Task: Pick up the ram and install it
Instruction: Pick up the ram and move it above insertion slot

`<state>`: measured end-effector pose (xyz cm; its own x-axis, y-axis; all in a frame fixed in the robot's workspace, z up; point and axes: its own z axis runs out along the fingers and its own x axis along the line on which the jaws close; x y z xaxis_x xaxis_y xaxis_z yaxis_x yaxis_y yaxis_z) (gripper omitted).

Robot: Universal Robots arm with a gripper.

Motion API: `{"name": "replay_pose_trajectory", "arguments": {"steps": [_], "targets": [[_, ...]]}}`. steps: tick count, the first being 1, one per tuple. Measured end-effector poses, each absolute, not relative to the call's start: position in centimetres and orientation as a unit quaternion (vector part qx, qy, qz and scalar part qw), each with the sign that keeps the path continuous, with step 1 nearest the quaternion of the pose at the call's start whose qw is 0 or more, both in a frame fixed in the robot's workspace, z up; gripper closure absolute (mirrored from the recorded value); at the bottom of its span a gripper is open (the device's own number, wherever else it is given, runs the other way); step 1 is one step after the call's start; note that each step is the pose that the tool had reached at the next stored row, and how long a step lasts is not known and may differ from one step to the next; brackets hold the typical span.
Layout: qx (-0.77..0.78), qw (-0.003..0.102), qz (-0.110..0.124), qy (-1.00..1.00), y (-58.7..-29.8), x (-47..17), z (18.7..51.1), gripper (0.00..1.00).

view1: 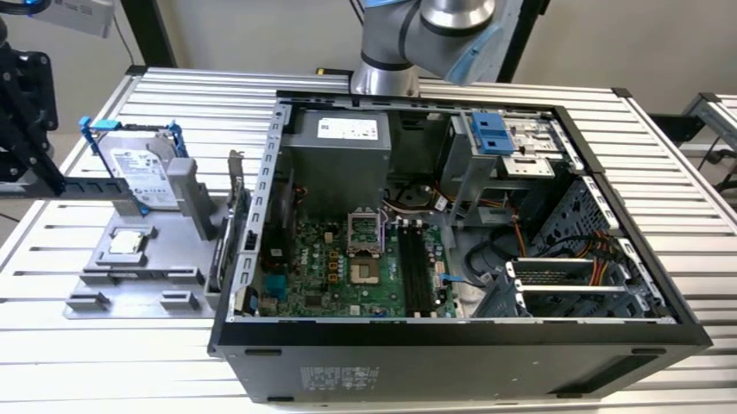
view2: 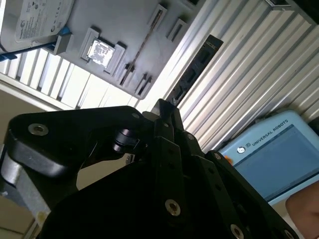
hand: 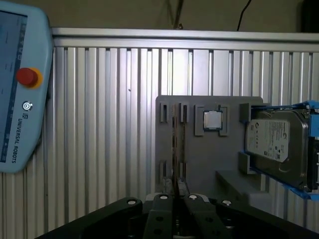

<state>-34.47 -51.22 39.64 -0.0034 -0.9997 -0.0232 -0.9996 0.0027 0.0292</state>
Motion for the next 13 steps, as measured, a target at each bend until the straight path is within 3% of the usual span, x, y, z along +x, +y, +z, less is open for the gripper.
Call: {"name": "replay_pose_trajectory", "arguments": {"steps": [13], "targets": [[0.706,0.003,-0.019,-0.708,-51.2,-31.2,39.6,1.00]]}}
